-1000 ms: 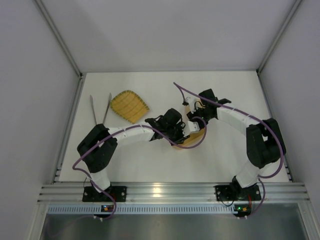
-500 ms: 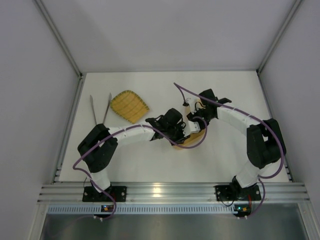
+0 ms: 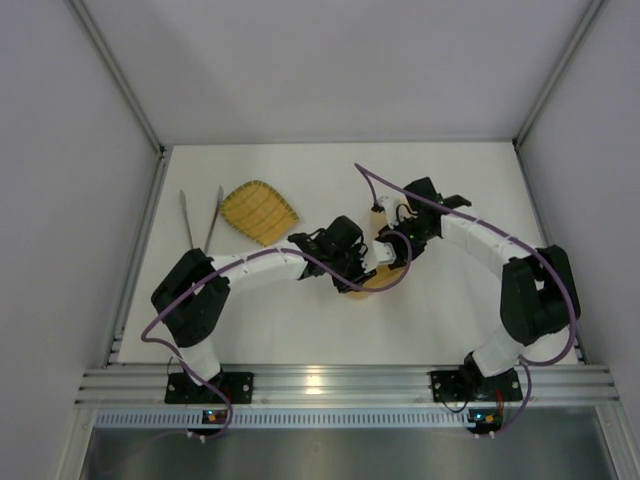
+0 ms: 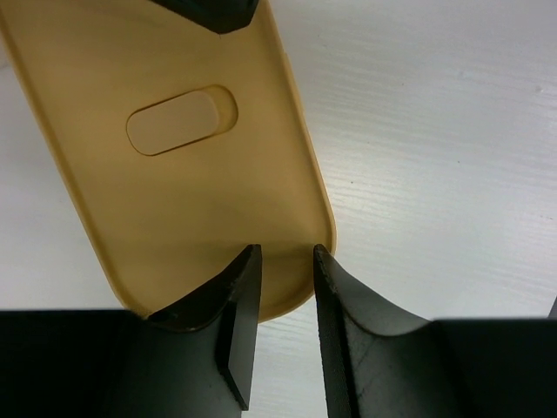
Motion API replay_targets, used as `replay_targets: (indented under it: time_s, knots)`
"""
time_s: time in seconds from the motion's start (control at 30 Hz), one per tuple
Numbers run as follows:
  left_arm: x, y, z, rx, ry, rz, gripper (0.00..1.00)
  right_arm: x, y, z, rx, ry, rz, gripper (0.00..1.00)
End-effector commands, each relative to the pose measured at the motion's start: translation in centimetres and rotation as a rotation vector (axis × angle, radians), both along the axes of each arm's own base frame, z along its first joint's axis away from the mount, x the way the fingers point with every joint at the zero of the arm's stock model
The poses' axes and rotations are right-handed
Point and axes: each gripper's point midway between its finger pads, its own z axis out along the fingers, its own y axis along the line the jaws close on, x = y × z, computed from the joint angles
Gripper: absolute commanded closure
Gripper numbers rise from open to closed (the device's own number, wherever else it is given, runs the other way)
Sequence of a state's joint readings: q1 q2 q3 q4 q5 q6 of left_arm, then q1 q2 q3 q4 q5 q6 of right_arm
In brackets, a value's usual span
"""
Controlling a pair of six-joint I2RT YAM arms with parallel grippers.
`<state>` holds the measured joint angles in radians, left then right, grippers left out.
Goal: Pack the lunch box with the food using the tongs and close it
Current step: Close the box lid on the packing box.
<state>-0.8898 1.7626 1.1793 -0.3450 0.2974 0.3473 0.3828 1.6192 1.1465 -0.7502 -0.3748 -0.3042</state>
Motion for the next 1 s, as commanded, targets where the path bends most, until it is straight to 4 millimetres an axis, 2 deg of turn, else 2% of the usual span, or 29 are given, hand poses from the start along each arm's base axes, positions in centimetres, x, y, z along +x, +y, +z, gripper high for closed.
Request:
replay_targets:
  time_s: [0.0, 0.07, 0.23, 0.3, 0.33, 0.47, 0.63, 0.77, 0.8, 0.97]
  knots:
    - [-1.0, 2.7, -0.5, 0.098, 0.076, 0.059, 0.64, 0.9, 0.6, 3.8, 0.081, -0.075, -0.022, 0.67]
    - [-0.7, 2.6, 0.1, 0.088, 0.077, 0.068, 0.62, 1.2, 0.6, 4.4, 0.097, -0.094, -0.030, 0.66]
    - [1.5, 1.9, 3.3, 0.021, 0.041, 0.110, 0.60, 1.6, 0.1, 5.2, 0.135, -0.104, -0.060, 0.66]
    - [2.5, 2.2, 4.0, 0.013, 0.043, 0.130, 0.59, 1.9, -0.4, 5.7, 0.154, -0.112, -0.084, 0.66]
    - [3.2, 1.8, 5.0, -0.008, 0.035, 0.138, 0.58, 1.9, -0.6, 5.7, 0.161, -0.107, -0.096, 0.66]
    - [5.0, 1.7, 6.3, -0.013, 0.018, 0.149, 0.56, 2.0, -2.0, 5.7, 0.164, -0.103, -0.138, 0.65]
    - [6.9, 1.9, 5.4, -0.006, 0.049, 0.183, 0.55, 2.1, -3.9, 5.4, 0.182, -0.079, -0.192, 0.65]
    - [9.4, 1.6, 4.9, -0.035, 0.089, 0.238, 0.56, 2.4, -5.4, 5.7, 0.202, -0.071, -0.240, 0.64]
    - [9.9, 1.5, 4.1, -0.024, 0.095, 0.251, 0.56, 2.4, -5.6, 5.6, 0.203, -0.069, -0.247, 0.64]
    - [13.1, 1.7, 2.3, 0.000, 0.036, 0.333, 0.61, 2.1, -7.2, 5.8, 0.201, -0.078, -0.280, 0.64]
